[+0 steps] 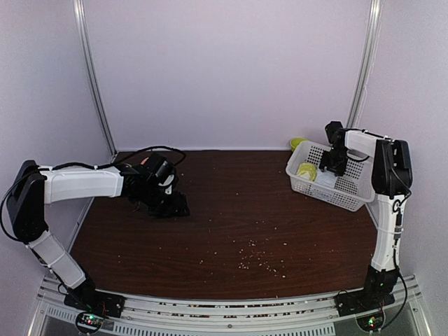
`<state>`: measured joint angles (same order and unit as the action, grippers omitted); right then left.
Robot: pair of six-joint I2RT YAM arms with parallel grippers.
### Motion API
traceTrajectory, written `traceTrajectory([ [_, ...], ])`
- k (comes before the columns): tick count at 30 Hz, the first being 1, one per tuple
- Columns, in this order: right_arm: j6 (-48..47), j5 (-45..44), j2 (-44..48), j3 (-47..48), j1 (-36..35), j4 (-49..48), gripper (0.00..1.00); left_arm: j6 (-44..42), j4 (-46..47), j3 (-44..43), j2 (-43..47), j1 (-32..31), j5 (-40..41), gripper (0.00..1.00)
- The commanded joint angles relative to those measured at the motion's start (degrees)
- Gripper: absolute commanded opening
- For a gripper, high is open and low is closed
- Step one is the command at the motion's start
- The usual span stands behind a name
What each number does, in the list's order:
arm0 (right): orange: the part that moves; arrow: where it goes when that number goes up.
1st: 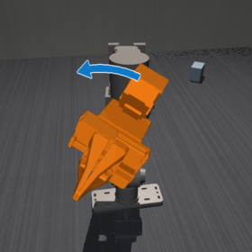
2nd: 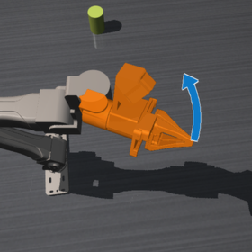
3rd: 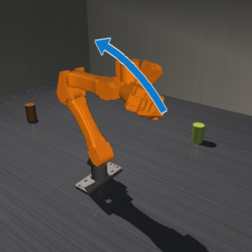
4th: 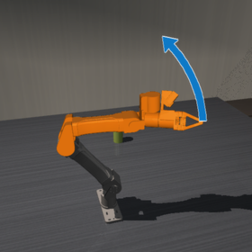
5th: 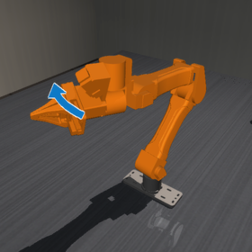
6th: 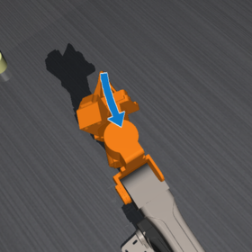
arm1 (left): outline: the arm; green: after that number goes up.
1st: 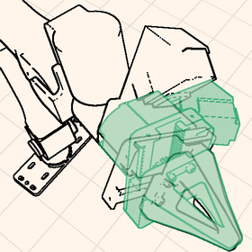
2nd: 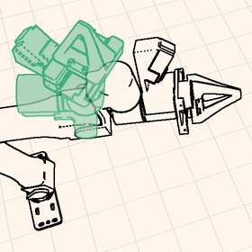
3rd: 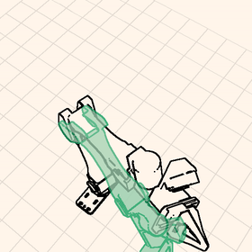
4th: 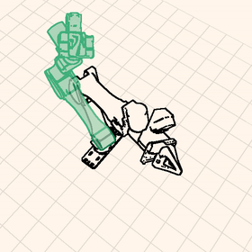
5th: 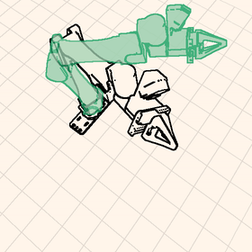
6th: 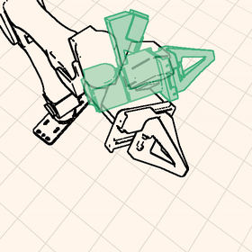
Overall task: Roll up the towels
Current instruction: Adjust the towel in the bin, then reset both arms
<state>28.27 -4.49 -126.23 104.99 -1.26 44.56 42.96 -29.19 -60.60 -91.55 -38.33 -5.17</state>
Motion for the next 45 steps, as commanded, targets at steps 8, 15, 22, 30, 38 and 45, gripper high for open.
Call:
traceTrajectory([
  [8, 1.9, 3.0, 5.5, 0.2, 1.0, -1.2, 0.74, 0.2, 0.5, -0.9, 0.7, 0.3, 0.1, 0.62],
  [15, 3.2, 2.8, 24.0, -7.7, -2.1, -5.6, 0.78, -1.5, 0.2, -0.9, 4.4, 0.3, 2.9, 0.62],
  [22, -1.4, -4.8, 53.6, -29.5, -15.2, -17.1, 0.79, -6.5, -0.7, -1.8, 12.2, 1.9, 9.2, 0.65],
  [30, -1.6, -20.8, 77.3, -53.8, -32.8, -22.5, 1.0, -9.3, 4.4, -0.9, 22.9, 10.7, 5.5, 0.68],
  [38, 13.6, -22.7, 88.5, -71.6, -28.4, -23.7, 1.0, -16.2, 11.9, 6.4, 36.9, 10.8, 22.0, 0.96],
  [45, 8.5, -26.1, 94.5, -76.3, -23.5, -27.0, 1.0, -22.1, 11.8, 10.1, 40.2, 10.8, 25.2, 0.98],
])
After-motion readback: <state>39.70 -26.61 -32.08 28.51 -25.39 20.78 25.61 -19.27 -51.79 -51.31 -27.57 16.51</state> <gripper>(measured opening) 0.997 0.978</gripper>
